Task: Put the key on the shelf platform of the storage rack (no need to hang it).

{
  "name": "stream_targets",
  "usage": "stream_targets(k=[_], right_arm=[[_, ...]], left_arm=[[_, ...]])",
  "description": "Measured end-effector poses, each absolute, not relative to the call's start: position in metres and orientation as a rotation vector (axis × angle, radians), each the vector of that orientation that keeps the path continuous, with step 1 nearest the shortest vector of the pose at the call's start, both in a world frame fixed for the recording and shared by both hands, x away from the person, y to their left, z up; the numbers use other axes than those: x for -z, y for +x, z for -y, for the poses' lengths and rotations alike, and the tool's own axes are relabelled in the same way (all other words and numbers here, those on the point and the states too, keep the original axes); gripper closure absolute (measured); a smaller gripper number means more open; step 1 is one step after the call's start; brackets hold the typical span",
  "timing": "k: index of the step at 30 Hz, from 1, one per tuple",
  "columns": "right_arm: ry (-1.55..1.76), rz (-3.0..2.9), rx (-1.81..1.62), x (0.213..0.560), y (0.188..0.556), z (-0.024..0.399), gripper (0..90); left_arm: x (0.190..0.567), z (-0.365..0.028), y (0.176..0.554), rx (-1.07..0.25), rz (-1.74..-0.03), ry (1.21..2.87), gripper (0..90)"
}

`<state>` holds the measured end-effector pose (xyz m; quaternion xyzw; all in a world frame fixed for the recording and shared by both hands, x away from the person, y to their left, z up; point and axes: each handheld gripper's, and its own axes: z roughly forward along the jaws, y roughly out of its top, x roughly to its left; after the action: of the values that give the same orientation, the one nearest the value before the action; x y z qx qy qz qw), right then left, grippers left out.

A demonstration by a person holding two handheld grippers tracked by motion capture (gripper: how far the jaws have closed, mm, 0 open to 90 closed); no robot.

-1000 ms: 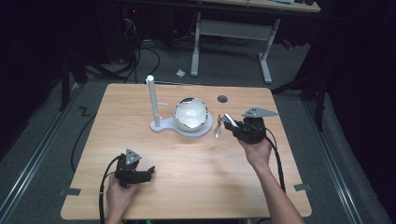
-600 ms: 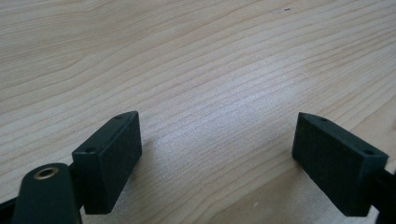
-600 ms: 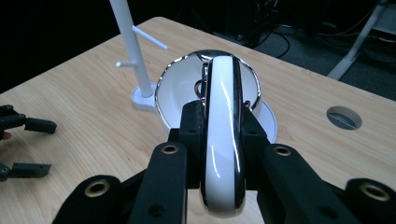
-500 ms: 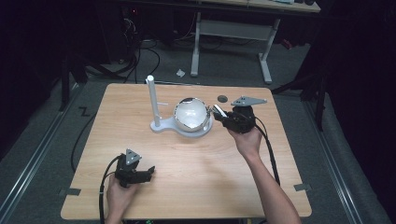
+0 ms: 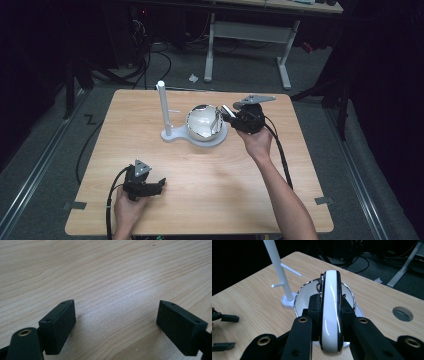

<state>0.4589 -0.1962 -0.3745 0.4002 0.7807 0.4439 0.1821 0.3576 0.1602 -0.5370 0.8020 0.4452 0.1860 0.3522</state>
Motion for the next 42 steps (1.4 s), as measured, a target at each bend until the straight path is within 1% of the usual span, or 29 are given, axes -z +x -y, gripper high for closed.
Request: stream_targets(k=[7,18,42], right_arm=[[1.139,-2.205,-1.242,0.373,0.470,0.190,77.4],[1.188,-2.247,-1.189,0.395,0.487,0.179,77.1],[1.263,-2.277,-1.136,0.425,0.508,0.168,76.6]], left_arm=[[0.537,-0.160,0.358,-0.481,-1.152,2.075,16.1],[0.537,-0.160,0.358,-0.481,-1.153,2.072,16.2],[0.537,-0.160,0.357,-0.482,-1.155,2.073,16.2]])
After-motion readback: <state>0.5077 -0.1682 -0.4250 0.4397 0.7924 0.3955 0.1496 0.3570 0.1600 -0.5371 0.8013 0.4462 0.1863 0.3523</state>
